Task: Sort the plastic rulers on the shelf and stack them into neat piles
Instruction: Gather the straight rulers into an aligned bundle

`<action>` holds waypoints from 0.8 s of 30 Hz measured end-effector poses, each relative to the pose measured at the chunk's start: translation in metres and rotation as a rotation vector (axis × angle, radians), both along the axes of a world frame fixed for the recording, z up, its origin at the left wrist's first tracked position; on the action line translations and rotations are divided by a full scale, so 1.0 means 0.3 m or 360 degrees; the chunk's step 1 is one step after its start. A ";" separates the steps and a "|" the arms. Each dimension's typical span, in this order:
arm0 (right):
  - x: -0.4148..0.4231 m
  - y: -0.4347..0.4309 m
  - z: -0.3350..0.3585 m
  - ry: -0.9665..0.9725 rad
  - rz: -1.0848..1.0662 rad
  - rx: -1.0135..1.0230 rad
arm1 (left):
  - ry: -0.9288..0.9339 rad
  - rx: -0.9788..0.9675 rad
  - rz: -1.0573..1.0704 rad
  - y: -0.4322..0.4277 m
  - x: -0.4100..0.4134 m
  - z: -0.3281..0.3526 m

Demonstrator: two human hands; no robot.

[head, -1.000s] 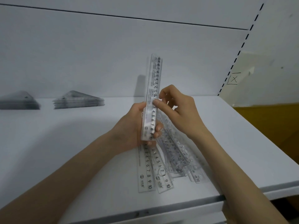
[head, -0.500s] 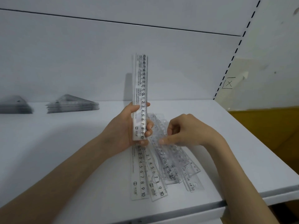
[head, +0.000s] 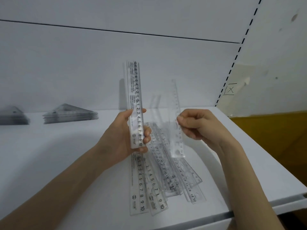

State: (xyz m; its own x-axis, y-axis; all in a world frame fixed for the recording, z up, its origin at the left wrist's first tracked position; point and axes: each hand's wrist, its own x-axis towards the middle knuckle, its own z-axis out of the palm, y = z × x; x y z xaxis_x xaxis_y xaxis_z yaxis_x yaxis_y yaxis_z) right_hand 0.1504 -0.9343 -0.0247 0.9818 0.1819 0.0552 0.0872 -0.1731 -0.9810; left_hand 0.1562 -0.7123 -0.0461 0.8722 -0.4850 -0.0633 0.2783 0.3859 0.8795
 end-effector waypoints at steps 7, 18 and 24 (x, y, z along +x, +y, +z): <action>0.007 0.095 -0.016 -0.0341 0.0209 0.0454 | 0.0048 0.0220 -0.0216 -0.034 -0.030 -0.014; 0.020 0.147 -0.068 -0.0782 -0.0113 -0.0233 | 0.0001 0.0150 -0.0287 -0.041 -0.040 -0.010; 0.022 0.173 -0.073 -0.0886 -0.0126 -0.0542 | -0.0014 0.0081 -0.0272 -0.016 -0.035 0.003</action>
State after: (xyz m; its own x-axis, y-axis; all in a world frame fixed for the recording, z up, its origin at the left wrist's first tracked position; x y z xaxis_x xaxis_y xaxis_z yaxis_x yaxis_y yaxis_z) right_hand 0.1571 -0.8825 -0.0467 0.8342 0.2072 0.5111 0.5403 -0.4928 -0.6821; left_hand 0.1456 -0.7171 -0.0453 0.7781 -0.6224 -0.0844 0.3282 0.2884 0.8995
